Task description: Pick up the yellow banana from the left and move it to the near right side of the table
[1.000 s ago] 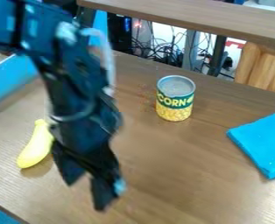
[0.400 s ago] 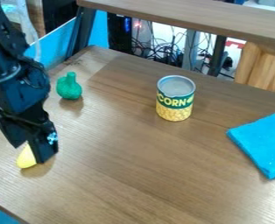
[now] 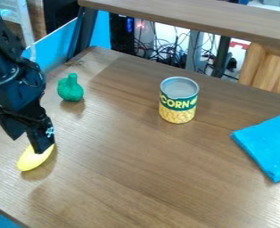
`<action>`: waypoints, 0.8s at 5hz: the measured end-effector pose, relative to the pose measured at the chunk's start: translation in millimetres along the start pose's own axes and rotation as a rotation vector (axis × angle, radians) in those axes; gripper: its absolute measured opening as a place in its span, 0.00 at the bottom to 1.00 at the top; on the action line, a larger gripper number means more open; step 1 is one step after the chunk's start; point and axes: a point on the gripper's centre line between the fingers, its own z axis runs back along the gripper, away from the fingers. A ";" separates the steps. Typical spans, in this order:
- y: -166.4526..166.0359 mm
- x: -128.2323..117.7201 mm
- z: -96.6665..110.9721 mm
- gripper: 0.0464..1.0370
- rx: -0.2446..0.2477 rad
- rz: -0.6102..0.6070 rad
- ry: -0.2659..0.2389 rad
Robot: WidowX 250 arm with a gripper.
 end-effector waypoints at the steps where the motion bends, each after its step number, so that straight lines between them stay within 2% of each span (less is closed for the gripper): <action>1: 7.3 6.5 -10.2 0.96 0.005 0.038 -0.034; 2: 15.2 12.4 -24.5 0.96 0.030 0.072 -0.058; 3: 21.8 10.8 -41.1 0.93 0.049 0.088 -0.031; 4: 23.7 9.4 -51.8 0.79 0.053 0.100 -0.016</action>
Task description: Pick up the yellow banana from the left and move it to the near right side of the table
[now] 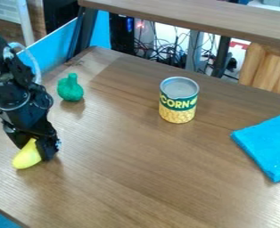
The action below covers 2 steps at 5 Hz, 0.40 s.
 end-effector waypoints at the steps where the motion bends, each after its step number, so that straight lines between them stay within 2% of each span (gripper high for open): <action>1: -1.0 -2.7 -2.5 0.57 0.000 0.016 -0.002; 2: -5.4 -6.5 4.1 0.57 -0.021 0.015 0.008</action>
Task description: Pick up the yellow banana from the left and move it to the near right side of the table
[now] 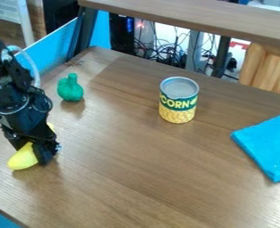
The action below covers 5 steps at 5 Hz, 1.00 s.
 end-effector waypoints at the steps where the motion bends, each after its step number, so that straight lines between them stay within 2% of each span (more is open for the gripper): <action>1: -9.0 6.4 36.5 0.57 -0.026 -0.001 -0.051; 2: -42.3 20.8 65.9 0.57 -0.072 -0.106 -0.113; 3: -95.9 35.1 83.5 0.57 -0.129 -0.271 -0.134; 4: -141.7 37.4 88.3 0.57 -0.167 -0.401 -0.137; 5: -195.1 24.0 72.4 0.57 -0.213 -0.545 -0.092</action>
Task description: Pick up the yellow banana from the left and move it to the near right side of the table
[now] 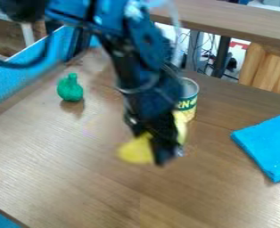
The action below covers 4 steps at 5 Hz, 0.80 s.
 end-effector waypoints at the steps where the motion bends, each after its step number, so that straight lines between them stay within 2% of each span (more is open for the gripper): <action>1: -38.8 5.7 -30.6 0.57 -0.002 -0.091 0.058; 2: -90.5 15.0 -51.5 0.57 -0.024 -0.188 0.089; 3: -106.5 17.8 -65.0 0.57 -0.036 -0.197 0.103; 4: -111.9 13.2 -88.2 0.65 -0.060 -0.195 0.124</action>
